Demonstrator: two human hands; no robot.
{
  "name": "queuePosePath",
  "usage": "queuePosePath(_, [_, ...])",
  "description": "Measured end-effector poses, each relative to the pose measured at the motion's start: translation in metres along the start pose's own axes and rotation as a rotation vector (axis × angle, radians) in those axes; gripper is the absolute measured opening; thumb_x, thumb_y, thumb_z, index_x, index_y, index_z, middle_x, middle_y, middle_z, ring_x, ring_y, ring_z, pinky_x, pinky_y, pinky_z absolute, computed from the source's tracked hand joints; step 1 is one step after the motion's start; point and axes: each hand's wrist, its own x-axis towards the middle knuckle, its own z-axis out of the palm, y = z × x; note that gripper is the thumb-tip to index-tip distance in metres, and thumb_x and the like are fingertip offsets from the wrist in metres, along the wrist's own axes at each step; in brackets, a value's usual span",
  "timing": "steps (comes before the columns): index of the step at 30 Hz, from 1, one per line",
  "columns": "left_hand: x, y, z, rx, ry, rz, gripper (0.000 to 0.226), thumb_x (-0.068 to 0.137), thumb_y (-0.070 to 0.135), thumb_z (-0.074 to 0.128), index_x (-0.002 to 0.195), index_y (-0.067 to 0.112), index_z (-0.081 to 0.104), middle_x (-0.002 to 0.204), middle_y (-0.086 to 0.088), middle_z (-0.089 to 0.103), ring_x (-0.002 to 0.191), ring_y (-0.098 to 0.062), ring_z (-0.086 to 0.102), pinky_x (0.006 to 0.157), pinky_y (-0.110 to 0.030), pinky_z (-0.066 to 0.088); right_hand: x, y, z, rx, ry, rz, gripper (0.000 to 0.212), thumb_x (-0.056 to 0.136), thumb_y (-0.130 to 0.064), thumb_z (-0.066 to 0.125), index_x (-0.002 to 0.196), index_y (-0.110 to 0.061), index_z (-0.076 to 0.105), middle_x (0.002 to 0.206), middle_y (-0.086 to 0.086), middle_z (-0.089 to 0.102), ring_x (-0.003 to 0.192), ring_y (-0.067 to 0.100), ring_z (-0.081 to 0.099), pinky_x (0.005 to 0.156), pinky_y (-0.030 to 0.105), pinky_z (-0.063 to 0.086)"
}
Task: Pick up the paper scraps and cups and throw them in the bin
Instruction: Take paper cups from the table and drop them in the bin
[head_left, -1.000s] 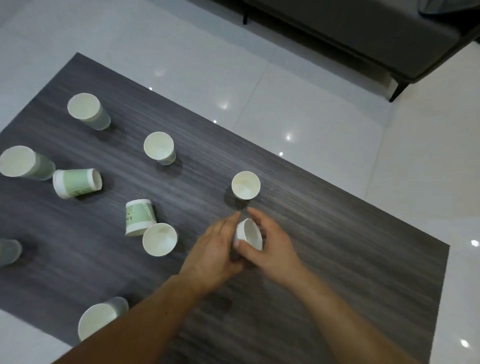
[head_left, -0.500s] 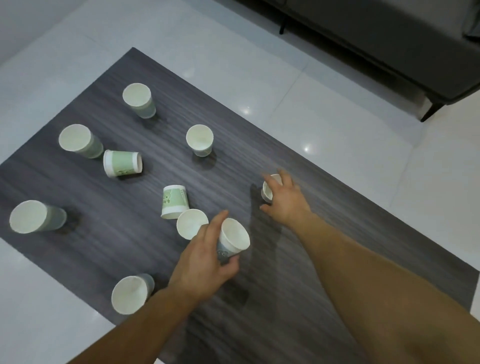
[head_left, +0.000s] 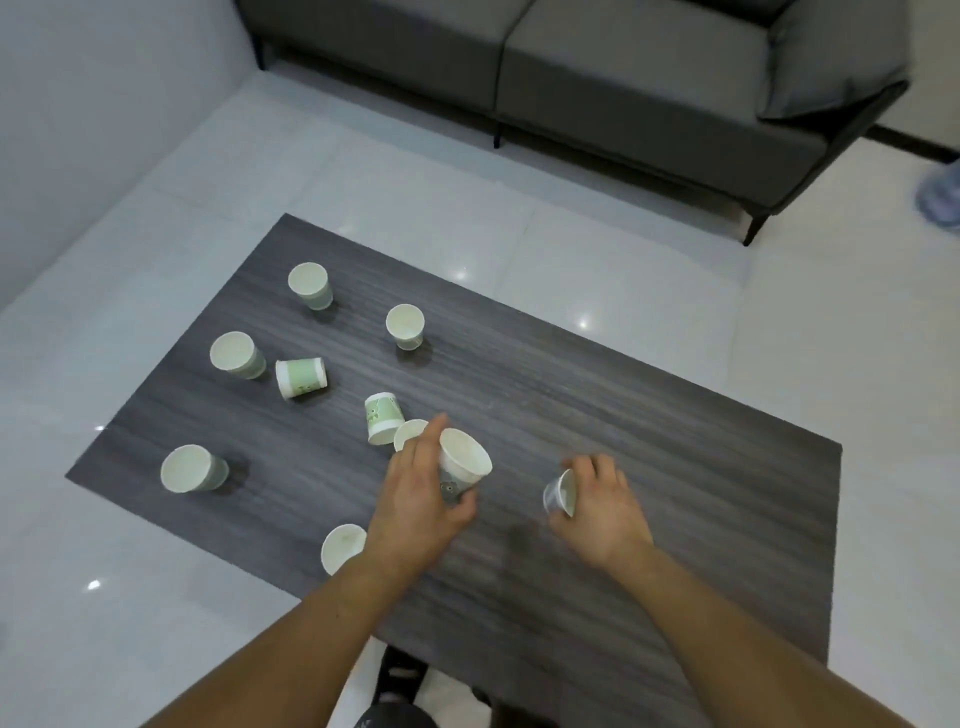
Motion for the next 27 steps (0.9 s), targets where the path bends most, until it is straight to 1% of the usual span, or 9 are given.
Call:
queuePosePath(2, [-0.014, 0.019, -0.017, -0.059, -0.054, 0.002, 0.091, 0.071, 0.02, 0.074, 0.147, 0.027, 0.025, 0.131, 0.0, 0.05, 0.119, -0.018, 0.047, 0.1, -0.032, 0.042, -0.037, -0.002, -0.022, 0.025, 0.046, 0.053, 0.061, 0.078, -0.035, 0.066, 0.133, -0.023, 0.043, 0.129, 0.004, 0.037, 0.118, 0.027, 0.043, 0.094, 0.035, 0.042])
queuePosePath(4, [-0.025, 0.039, -0.036, -0.088, -0.088, 0.057, 0.092, 0.071, 0.017, 0.072, 0.148, 0.03, 0.022, 0.126, 0.001, 0.051, 0.116, -0.017, 0.047, 0.1, -0.034, 0.043, -0.073, -0.006, -0.042, 0.068, 0.108, 0.113, 0.062, 0.079, -0.036, 0.066, 0.135, -0.024, 0.042, 0.131, 0.004, 0.037, 0.119, 0.028, 0.043, 0.095, 0.036, 0.042])
queuePosePath(8, [-0.046, 0.075, -0.066, -0.026, -0.149, 0.209, 0.086, 0.072, 0.017, 0.072, 0.146, 0.026, 0.029, 0.126, -0.001, 0.049, 0.116, -0.017, 0.047, 0.096, -0.027, 0.04, -0.148, -0.017, -0.068, 0.158, 0.238, 0.19, 0.064, 0.081, -0.036, 0.066, 0.139, -0.026, 0.042, 0.132, 0.005, 0.038, 0.12, 0.027, 0.042, 0.098, 0.037, 0.043])
queuePosePath(10, [-0.056, 0.092, -0.075, 0.031, -0.196, 0.263, 0.081, 0.072, 0.02, 0.071, 0.143, 0.027, 0.033, 0.128, -0.002, 0.048, 0.117, -0.019, 0.049, 0.094, -0.029, 0.041, -0.182, -0.02, -0.075, 0.18, 0.302, 0.228, 0.064, 0.08, -0.035, 0.066, 0.139, -0.027, 0.043, 0.133, 0.005, 0.038, 0.119, 0.028, 0.043, 0.096, 0.035, 0.042])
queuePosePath(13, [-0.074, 0.12, -0.076, 0.144, -0.253, 0.389, 0.079, 0.071, 0.025, 0.072, 0.141, 0.027, 0.036, 0.128, -0.001, 0.052, 0.115, -0.021, 0.051, 0.091, -0.032, 0.043, -0.235, -0.019, -0.079, 0.199, 0.371, 0.291, 0.063, 0.079, -0.035, 0.064, 0.138, -0.027, 0.043, 0.134, 0.004, 0.039, 0.119, 0.027, 0.043, 0.094, 0.034, 0.042])
queuePosePath(16, [-0.101, 0.149, -0.063, 0.215, -0.311, 0.534, 0.077, 0.071, 0.029, 0.073, 0.139, 0.026, 0.038, 0.129, 0.001, 0.054, 0.116, -0.021, 0.05, 0.09, -0.034, 0.044, -0.29, -0.006, -0.074, 0.247, 0.441, 0.381, 0.062, 0.08, -0.034, 0.063, 0.138, -0.026, 0.043, 0.134, 0.003, 0.04, 0.119, 0.026, 0.043, 0.093, 0.034, 0.044])
queuePosePath(21, [-0.168, 0.196, -0.015, 0.248, -0.476, 0.718, 0.08, 0.072, 0.033, 0.075, 0.141, 0.027, 0.037, 0.131, 0.003, 0.053, 0.119, -0.021, 0.047, 0.091, -0.037, 0.046, -0.392, 0.037, -0.044, 0.325, 0.504, 0.577, 0.065, 0.082, -0.036, 0.062, 0.141, -0.026, 0.039, 0.134, 0.004, 0.039, 0.122, 0.026, 0.042, 0.097, 0.034, 0.043])
queuePosePath(24, [-0.225, 0.227, 0.024, 0.259, -0.568, 0.838, 0.078, 0.073, 0.032, 0.075, 0.141, 0.025, 0.037, 0.13, 0.0, 0.052, 0.119, -0.022, 0.047, 0.092, -0.036, 0.046, -0.46, 0.066, -0.02, 0.379, 0.579, 0.708, 0.065, 0.082, -0.037, 0.062, 0.142, -0.028, 0.038, 0.134, 0.002, 0.039, 0.12, 0.024, 0.043, 0.095, 0.035, 0.046])
queuePosePath(27, [-0.298, 0.253, 0.067, 0.249, -0.662, 0.96, 0.075, 0.075, 0.031, 0.073, 0.14, 0.025, 0.037, 0.125, -0.004, 0.05, 0.115, -0.025, 0.05, 0.092, -0.037, 0.046, -0.538, 0.096, 0.011, 0.424, 0.654, 0.831, 0.065, 0.082, -0.039, 0.061, 0.141, -0.03, 0.038, 0.135, 0.001, 0.039, 0.121, 0.024, 0.042, 0.094, 0.034, 0.045])
